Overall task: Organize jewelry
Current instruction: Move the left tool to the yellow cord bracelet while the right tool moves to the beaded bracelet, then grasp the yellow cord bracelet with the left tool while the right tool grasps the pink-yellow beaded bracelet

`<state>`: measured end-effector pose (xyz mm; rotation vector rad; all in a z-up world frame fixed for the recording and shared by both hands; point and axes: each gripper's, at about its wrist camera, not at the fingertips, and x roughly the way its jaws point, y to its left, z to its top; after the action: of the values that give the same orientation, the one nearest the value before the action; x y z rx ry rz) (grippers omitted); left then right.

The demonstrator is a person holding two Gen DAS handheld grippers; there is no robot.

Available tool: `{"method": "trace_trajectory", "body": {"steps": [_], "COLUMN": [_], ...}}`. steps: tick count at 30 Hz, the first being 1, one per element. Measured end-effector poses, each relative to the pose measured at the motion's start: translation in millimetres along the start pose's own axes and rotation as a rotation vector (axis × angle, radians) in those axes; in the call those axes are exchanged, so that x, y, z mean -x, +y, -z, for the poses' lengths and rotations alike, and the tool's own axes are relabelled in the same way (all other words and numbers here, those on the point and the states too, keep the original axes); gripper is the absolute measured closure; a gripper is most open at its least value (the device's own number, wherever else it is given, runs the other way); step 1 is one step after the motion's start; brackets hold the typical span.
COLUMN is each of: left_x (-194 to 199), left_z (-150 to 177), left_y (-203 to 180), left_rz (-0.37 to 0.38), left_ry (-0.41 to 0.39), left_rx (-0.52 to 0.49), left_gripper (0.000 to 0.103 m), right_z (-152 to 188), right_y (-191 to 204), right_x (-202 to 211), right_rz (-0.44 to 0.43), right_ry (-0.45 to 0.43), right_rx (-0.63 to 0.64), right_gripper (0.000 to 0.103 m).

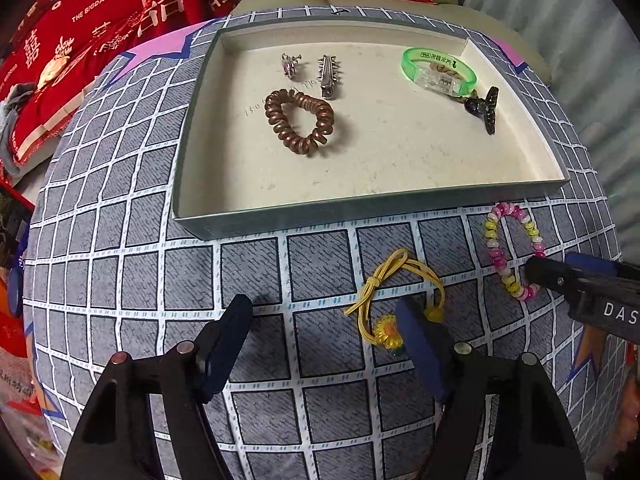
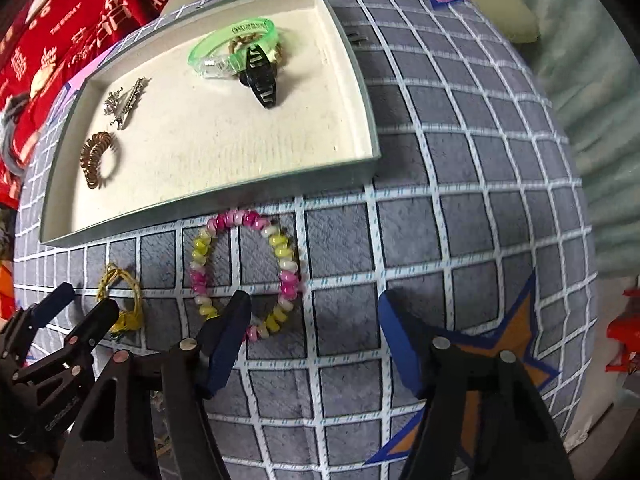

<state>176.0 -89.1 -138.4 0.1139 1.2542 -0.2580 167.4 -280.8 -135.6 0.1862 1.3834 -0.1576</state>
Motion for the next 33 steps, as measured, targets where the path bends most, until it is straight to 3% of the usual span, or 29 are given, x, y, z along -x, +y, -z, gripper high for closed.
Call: {"method": "trace_trajectory", "body": {"steps": [4,12,15,18,21,22,33], "left_x": [-3.8,-6.3,-3.7,-1.1,0.8,1.1,18.3], "left_z": [-1.3,-3.6,-3.4,-3.0,-2.2,-1.7,5.7], "left_y": [-4.0,-18.1,-22.6,-30.5,-35.1,-35.0,-7.8], "left_rz": [-0.002,-0.005,0.008,0.023,0.044,0.057,0.162], "left_ry": [0.004,-0.001,-0.010,-0.012,-0.012,-0.008,-0.009], "left_rx": [-0.010,-0.082,-0.106,-0.142,-0.165,-0.165,-0.017], "left_gripper": [0.019,0.020,0.033,0.052,0.077,0.089,0.089], "right_z": [-2.3,1.8,4.4,4.2,3.3,3.4,12.3], "right_y": [16.0,26.7,27.9,29.1,35.0,36.2,13.3], "right_x": [-3.8,-4.1,-0.3,3.5,5.8,6.2,21.1], "right_rz": [0.051,0.038,0.034,0.030,0.026,0.028,-0.046], "right_ry": [-0.008,-0.019,-0.024,-0.022,-0.018,-0.018,-0.027], "right_rx": [0.076,0.112,0.126,0.135,0.142,0.142,0.041], "right_gripper": [0.034,0.040,0.055,0.070,0.087,0.092,0.093]}}
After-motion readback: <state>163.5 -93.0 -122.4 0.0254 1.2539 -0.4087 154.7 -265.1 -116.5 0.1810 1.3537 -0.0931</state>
